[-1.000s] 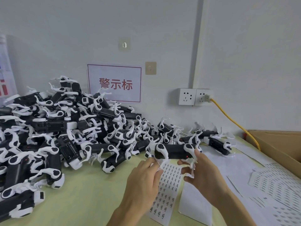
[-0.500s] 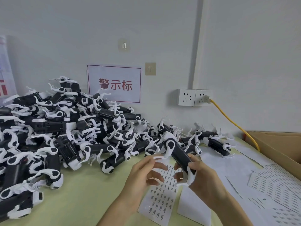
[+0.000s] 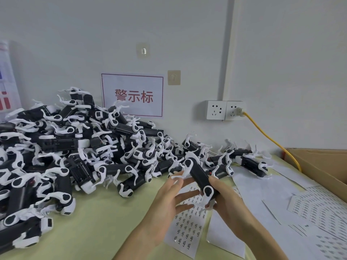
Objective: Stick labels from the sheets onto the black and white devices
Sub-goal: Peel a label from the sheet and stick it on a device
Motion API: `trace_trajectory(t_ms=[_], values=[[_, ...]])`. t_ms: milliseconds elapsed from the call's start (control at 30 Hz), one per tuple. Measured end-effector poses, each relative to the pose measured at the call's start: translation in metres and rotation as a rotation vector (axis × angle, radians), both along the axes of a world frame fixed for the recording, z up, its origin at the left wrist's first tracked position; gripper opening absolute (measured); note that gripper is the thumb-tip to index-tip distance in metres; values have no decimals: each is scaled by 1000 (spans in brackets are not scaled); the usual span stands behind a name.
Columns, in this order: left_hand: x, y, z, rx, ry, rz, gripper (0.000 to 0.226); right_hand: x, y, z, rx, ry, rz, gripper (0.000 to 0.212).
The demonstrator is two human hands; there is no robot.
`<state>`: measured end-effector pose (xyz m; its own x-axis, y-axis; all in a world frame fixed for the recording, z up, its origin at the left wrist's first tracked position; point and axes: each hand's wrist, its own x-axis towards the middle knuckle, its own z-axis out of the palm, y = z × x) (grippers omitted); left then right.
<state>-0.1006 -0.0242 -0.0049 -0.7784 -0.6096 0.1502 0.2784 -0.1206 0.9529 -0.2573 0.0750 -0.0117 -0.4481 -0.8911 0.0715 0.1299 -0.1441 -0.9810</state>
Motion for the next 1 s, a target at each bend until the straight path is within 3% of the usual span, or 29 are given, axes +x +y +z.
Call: trace_trajectory(t_ms=[100,167,300,467,733,867,1000], values=[[-3,-1,-2,36,-14,191,30,2,-5,1,23,-33,-44,64],[-4,-2,-3,15,-47,311,27,6,-7,4,-12,-31,-26,56],[-4,0,-2,26,-57,253,33,10,1,4,-67,22,47,42],[-6,1,-5,-47,-132,364,35,3,-8,0,-2,29,26,51],[2,-4,3,116,-101,115,34,9,-2,-3,2,125,63,51],[3,0,4,100,-71,117,26,12,-1,1,13,183,52,50],[4,-4,5,107,-75,122,24,17,-1,-2,36,196,3,26]])
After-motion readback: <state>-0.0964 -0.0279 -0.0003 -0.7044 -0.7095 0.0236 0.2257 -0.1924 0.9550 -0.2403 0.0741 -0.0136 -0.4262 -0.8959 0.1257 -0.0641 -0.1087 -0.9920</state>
